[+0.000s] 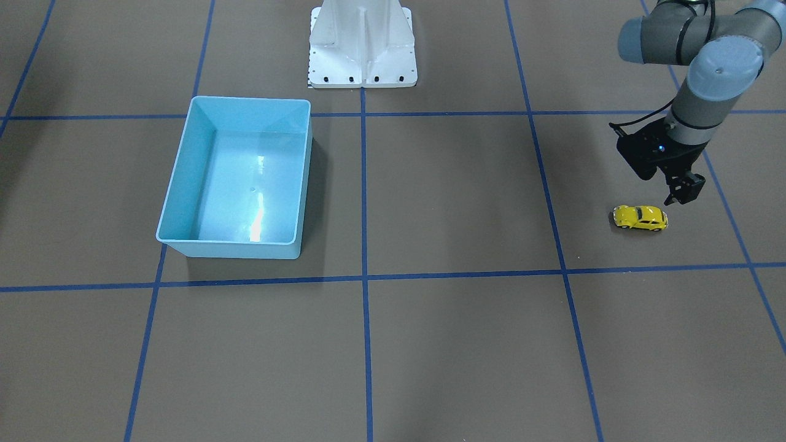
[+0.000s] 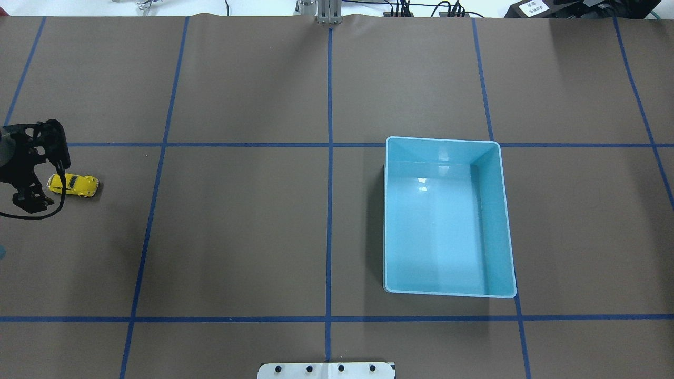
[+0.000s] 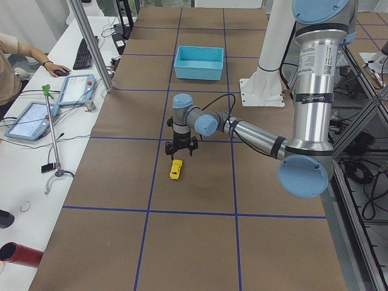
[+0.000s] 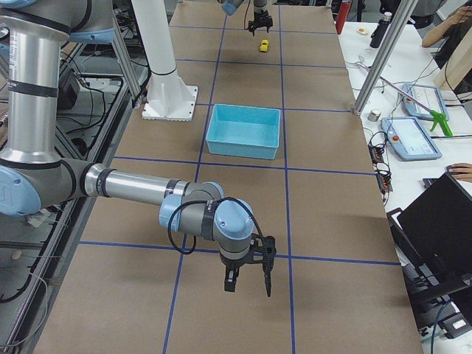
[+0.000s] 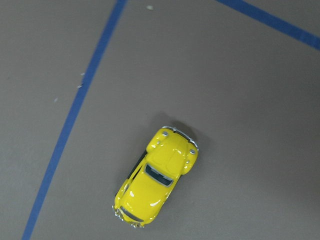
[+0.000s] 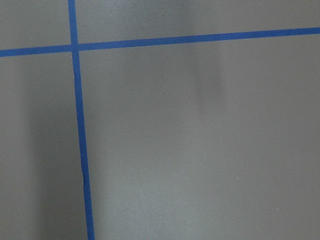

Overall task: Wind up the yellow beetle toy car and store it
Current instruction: 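Lower the left gripper onto the yellow beetle car's roof, then press the car down and drag it backward with the left gripper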

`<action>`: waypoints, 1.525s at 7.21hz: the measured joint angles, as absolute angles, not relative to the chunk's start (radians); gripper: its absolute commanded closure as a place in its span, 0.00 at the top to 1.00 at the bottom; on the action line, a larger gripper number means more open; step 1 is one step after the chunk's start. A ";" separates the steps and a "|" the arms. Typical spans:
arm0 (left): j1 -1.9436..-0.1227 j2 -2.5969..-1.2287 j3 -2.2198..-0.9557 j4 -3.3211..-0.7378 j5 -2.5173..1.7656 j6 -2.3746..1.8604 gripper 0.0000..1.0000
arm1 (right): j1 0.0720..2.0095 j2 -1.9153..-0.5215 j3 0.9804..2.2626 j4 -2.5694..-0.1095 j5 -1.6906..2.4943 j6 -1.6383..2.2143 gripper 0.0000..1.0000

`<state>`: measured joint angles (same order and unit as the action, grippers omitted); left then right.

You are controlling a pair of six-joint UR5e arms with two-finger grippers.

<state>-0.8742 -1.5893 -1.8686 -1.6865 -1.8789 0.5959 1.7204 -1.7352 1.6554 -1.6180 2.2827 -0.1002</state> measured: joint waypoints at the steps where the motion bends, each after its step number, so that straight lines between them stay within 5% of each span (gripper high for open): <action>1: -0.850 -1.620 -1.833 -1.688 -1.820 0.735 1.00 | 1.720 -1.735 1.651 -1.617 2.282 -0.100 1.00; 4: -0.836 -1.750 -1.676 -1.694 -1.789 0.932 1.00 | 1.718 -1.733 1.645 -1.615 2.281 -0.100 1.00; 8: -0.833 -1.744 -1.656 -1.677 -1.829 0.948 0.98 | 1.717 -1.731 1.642 -1.615 2.281 -0.100 1.00; 11: -0.833 -1.727 -1.653 -1.675 -1.849 0.936 0.80 | 1.717 -1.731 1.651 -1.615 2.288 -0.106 1.00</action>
